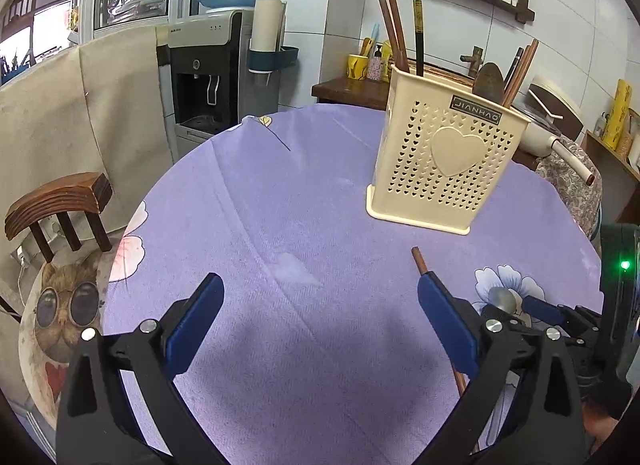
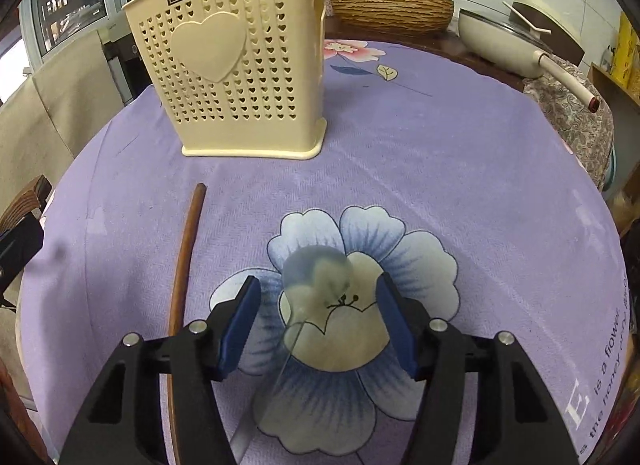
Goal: Organize utensils
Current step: 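Grasp a translucent spoon with the right tool while the left tool grasps a wooden chopstick, then lift the translucent spoon and wooden chopstick and lower them into the cream holder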
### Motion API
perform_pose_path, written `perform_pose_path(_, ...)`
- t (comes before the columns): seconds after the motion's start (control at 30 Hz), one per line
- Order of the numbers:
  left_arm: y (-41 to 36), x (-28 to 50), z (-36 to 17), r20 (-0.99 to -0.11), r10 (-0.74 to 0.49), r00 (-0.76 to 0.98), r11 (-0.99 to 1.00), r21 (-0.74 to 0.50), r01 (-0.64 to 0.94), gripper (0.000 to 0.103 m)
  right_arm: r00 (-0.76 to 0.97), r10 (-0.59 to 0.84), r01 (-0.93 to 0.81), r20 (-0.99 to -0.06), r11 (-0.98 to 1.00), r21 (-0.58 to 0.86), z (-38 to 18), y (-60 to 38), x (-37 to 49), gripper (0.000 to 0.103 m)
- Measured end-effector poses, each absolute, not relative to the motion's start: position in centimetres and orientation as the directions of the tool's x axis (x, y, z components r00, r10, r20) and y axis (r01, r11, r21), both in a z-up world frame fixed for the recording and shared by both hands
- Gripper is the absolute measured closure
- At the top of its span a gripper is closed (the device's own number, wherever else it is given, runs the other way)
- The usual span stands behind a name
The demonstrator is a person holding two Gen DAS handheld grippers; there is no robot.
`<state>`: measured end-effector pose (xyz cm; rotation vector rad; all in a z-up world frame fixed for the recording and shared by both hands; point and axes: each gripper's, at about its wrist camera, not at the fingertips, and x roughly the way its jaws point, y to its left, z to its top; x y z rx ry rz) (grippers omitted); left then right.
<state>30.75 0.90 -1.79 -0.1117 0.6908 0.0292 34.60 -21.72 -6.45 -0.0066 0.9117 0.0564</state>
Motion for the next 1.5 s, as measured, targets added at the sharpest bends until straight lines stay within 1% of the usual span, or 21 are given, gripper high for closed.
perform_pose_path(0.07, 0.9, 30.7, -1.9, -0.643, -0.011, 0.766, 0.993, -0.095, -0.065, 0.007, 0.615, 0.041, -0.052, -0.787, 0.999, 0.012, -6.4, -21.5, 34.8, 0.048)
perform_pose_path(0.17, 0.9, 30.6, -2.0, -0.646, -0.014, 0.763, 0.993, -0.100, -0.067, 0.007, 0.617, 0.041, -0.056, -0.786, 0.998, 0.009, -6.3, -21.3, 35.3, 0.057)
perform_pose_path(0.2, 0.9, 30.6, -2.1, -0.649, -0.014, 0.761, 0.993, -0.098, -0.065, 0.007, 0.617, 0.046, -0.063, -0.786, 0.998, 0.010, -6.2, -21.2, 35.4, 0.064)
perform_pose_path(0.23, 0.9, 30.6, -2.1, -0.652, -0.014, 0.758, 0.993, -0.096, -0.065, 0.007, 0.617, 0.051, -0.069, -0.785, 0.998, 0.010, -6.2, -21.1, 35.5, 0.067)
perform_pose_path(0.33, 0.8, 30.7, -2.4, -0.662, -0.021, 0.750, 0.993, -0.101, -0.061, 0.007, 0.619, 0.058, -0.075, -0.783, 0.997, 0.014, -6.2, -21.2, 35.5, 0.067)
perform_pose_path(0.43, 0.2, 30.9, -2.6, -0.672, -0.032, 0.740, 0.995, -0.095, -0.044, 0.007, 0.617, 0.084, -0.076, -0.782, 0.996, 0.048, -6.1, -21.6, 35.4, 0.067)
perform_pose_path(0.6, -1.3, 31.7, -3.2, -0.711, -0.088, 0.698, 0.994, -0.106, 0.017, 0.007, 0.633, 0.104, -0.057, -0.767, 0.995, 0.088, -5.3, -23.1, 34.8, 0.067)
perform_pose_path(0.63, -1.7, 31.9, -3.3, -0.717, -0.112, 0.688, 0.992, -0.122, 0.034, 0.010, 0.642, 0.099, -0.052, -0.760, 0.995, 0.086, -5.0, -23.4, 34.5, 0.067)
perform_pose_path(0.67, -2.1, 32.2, -3.4, -0.721, -0.126, 0.682, 0.990, -0.131, 0.045, 0.016, 0.655, 0.091, -0.043, -0.751, 0.996, 0.082, -4.7, -23.8, 34.2, 0.067)
perform_pose_path(0.7, -2.7, 32.6, -3.5, -0.729, -0.136, 0.671, 0.990, -0.132, 0.057, 0.019, 0.664, 0.084, -0.037, -0.743, 0.996, 0.080, -4.4, -24.2, 33.9, 0.067)
perform_pose_path(0.77, -3.9, 33.4, -3.7, -0.743, -0.144, 0.654, 0.989, -0.123, 0.077, 0.032, 0.675, 0.079, -0.028, -0.733, 0.996, 0.081, -4.0, -24.8, 33.5, 0.067)
perform_pose_path(0.8, -4.7, 33.9, -3.9, -0.752, -0.147, 0.642, 0.989, -0.116, 0.091, 0.036, 0.680, 0.078, -0.023, -0.729, 0.996, 0.084, -3.9, -25.1, 33.2, 0.067)
perform_pose_path(0.83, -5.4, 34.4, -4.1, -0.760, -0.149, 0.633, 0.989, -0.110, 0.101, 0.041, 0.685, 0.074, -0.020, -0.725, 0.996, 0.083, -3.7, -25.4, 33.0, 0.067)
perform_pose_path(0.9, -6.8, 35.5, -4.6, -0.776, -0.139, 0.615, 0.990, -0.086, 0.115, 0.047, 0.695, 0.059, -0.010, -0.716, 0.997, 0.072, -3.6, -25.9, 32.7, 0.067)
perform_pose_path(0.97, -7.8, 36.5, -5.2, -0.792, -0.129, 0.597, 0.991, -0.075, 0.115, 0.058, 0.702, 0.050, 0.000, -0.711, 0.998, 0.070, -3.5, -26.7, 32.3, 0.067)
perform_pose_path(1.0, -8.1, 36.8, -5.5, -0.798, -0.125, 0.589, 0.991, -0.072, 0.112, 0.060, 0.701, 0.052, 0.004, -0.711, 0.997, 0.077, -3.6, -27.0, 32.3, 0.067)
perform_pose_path(1.07, -8.5, 37.3, -6.1, -0.813, -0.121, 0.570, 0.992, -0.072, 0.107, 0.068, 0.700, 0.061, 0.004, -0.712, 0.996, 0.089, -3.7, -27.5, 32.2, 0.067)
perform_pose_path(1.23, -9.2, 37.7, -6.4, -0.808, -0.105, 0.581, 0.993, -0.054, 0.103, 0.072, 0.701, 0.076, -0.005, -0.709, 0.995, 0.101, -3.7, -27.9, 32.2, 0.067)
perform_pose_path(1.43, -9.0, 38.8, -6.4, -0.808, -0.085, 0.583, 0.995, -0.042, 0.086, 0.086, 0.703, 0.089, -0.015, -0.705, 0.994, 0.110, -3.8, -27.9, 31.9, 0.067)
perform_pose_path(1.5, -9.0, 39.1, -6.4, -0.808, -0.084, 0.583, 0.996, -0.043, 0.084, 0.087, 0.704, 0.090, -0.015, -0.705, 0.994, 0.112, -3.8, -27.9, 31.9, 0.067)
